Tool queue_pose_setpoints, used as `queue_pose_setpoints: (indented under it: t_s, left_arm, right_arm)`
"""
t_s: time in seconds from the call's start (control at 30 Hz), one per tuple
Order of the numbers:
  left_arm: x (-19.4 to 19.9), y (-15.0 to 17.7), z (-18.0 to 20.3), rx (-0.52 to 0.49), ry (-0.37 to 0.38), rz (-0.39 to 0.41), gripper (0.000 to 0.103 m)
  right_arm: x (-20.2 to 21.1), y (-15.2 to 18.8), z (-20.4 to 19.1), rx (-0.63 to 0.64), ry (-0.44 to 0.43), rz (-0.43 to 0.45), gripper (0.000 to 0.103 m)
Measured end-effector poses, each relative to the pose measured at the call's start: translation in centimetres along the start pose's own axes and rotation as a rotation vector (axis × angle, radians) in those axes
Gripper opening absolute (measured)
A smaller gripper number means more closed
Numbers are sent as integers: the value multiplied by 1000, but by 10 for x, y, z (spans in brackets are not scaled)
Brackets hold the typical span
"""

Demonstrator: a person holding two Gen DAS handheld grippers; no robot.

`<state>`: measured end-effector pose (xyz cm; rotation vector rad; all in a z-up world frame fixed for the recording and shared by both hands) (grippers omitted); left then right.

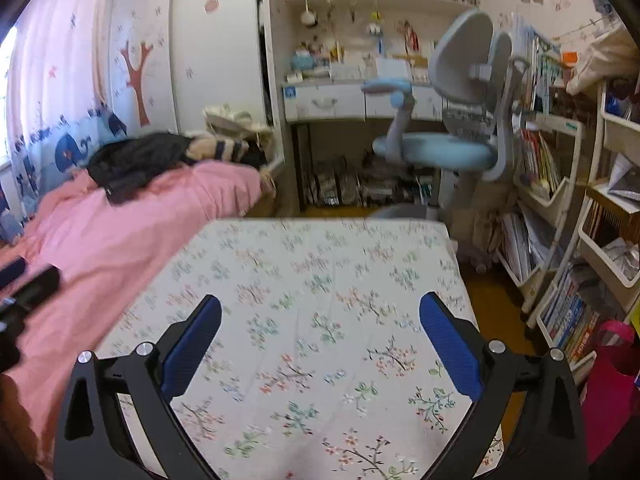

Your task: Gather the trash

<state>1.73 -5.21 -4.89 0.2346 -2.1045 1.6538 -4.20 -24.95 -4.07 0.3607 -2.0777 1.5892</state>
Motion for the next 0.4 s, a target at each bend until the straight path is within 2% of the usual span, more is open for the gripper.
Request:
queue_pose_setpoints:
  t_s: [0.2,0.4]
  left_arm:
    - [-13,0,0,3,29,-72,96]
    - [-20,-2,-3,-3,37,-93,96]
  right_arm:
    - [-59,16,19,3,88,-189,95]
    - [-85,22,30,17,143,-246,95]
Point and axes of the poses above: each gripper's, at about its wrist camera, not at the fingertips, and x roughly against the way its jaws point, z to its right, y to its underside, the point moved 3 cm from there along -x, roughly the way its jaws point, and after that the axes turned 9 degrees about -x, right-handed, at the moved point
